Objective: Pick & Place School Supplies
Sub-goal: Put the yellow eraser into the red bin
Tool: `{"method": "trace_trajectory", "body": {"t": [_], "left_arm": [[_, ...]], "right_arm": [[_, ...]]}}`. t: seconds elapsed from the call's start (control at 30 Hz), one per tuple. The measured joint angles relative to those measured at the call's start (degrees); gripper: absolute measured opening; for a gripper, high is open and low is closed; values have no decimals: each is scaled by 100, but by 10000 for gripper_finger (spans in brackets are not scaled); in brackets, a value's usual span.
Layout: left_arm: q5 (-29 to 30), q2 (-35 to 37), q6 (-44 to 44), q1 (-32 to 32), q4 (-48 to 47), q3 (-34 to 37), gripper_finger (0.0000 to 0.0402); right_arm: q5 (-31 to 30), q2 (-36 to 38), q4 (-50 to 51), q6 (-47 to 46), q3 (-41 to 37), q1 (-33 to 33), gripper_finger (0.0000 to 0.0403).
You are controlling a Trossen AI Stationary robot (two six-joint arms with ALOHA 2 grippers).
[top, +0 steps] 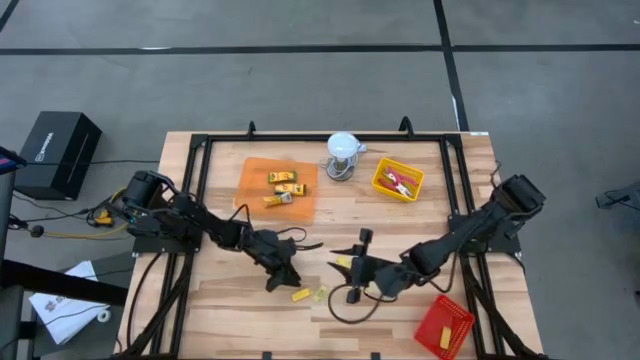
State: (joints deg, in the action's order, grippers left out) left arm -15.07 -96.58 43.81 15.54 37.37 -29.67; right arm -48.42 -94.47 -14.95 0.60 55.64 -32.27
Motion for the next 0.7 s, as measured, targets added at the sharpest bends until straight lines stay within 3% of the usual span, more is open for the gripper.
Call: {"method": "trace_trajectory", "body": {"t": [0.17, 0.7], "left_arm": [[166, -1, 167, 133, -37, 0, 125], [564, 1, 425, 541, -416, -170, 125]], "right_arm": [[-470, 297, -58, 375, 8, -198, 137], [-713, 378, -53, 545, 10, -295, 141]]}}
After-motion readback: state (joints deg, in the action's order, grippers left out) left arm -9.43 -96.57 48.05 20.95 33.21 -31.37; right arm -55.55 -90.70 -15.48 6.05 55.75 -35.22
